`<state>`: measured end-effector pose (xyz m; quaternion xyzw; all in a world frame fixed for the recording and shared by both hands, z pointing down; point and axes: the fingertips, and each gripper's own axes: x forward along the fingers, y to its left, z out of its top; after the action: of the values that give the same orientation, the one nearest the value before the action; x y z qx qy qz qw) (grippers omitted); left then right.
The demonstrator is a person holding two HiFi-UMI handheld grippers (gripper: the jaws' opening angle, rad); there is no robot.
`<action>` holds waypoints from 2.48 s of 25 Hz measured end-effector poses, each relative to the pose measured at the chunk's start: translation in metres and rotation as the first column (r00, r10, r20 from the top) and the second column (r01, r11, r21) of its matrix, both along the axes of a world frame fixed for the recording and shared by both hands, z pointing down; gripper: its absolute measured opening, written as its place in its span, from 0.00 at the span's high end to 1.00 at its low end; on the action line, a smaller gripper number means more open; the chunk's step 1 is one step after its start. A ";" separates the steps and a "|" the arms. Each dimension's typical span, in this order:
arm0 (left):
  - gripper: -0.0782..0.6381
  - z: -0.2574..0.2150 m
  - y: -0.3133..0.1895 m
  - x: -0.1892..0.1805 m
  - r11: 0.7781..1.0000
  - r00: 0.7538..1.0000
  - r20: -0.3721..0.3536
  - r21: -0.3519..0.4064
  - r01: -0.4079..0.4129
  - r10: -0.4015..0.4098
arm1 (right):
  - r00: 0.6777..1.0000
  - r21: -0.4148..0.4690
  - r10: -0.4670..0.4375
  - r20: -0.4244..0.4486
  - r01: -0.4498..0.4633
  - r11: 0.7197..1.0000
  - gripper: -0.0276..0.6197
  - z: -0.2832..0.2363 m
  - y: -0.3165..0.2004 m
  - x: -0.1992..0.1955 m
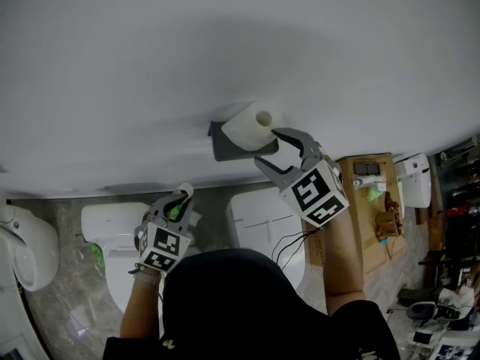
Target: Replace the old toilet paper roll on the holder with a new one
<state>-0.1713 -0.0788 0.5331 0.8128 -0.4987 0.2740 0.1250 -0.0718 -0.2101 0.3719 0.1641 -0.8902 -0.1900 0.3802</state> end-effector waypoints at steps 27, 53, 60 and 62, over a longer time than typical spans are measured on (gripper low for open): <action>0.84 -0.051 -0.034 0.056 0.990 0.994 -0.045 0.107 -0.090 0.096 | 0.811 -0.166 0.313 0.494 -0.266 0.950 0.84 0.001 0.026 0.114; 0.84 -0.070 -0.045 0.084 0.977 0.985 -0.115 0.186 -0.107 0.130 | 0.619 -0.297 0.473 0.628 -0.371 0.880 0.95 0.043 0.062 0.166; 0.84 -0.071 -0.042 0.080 0.977 0.985 -0.119 0.189 -0.101 0.125 | 0.659 -0.279 0.445 0.606 -0.347 0.895 0.96 0.042 0.067 0.150; 0.84 -0.071 -0.040 0.077 0.978 0.986 -0.120 0.187 -0.095 0.119 | 0.662 -0.270 0.438 0.609 -0.346 0.899 0.96 0.041 0.068 0.149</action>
<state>-0.0945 -0.1187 0.4619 0.8627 -0.4676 0.1801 0.0681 0.0768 -0.1425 0.4134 0.3829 -0.9195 0.0248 0.0855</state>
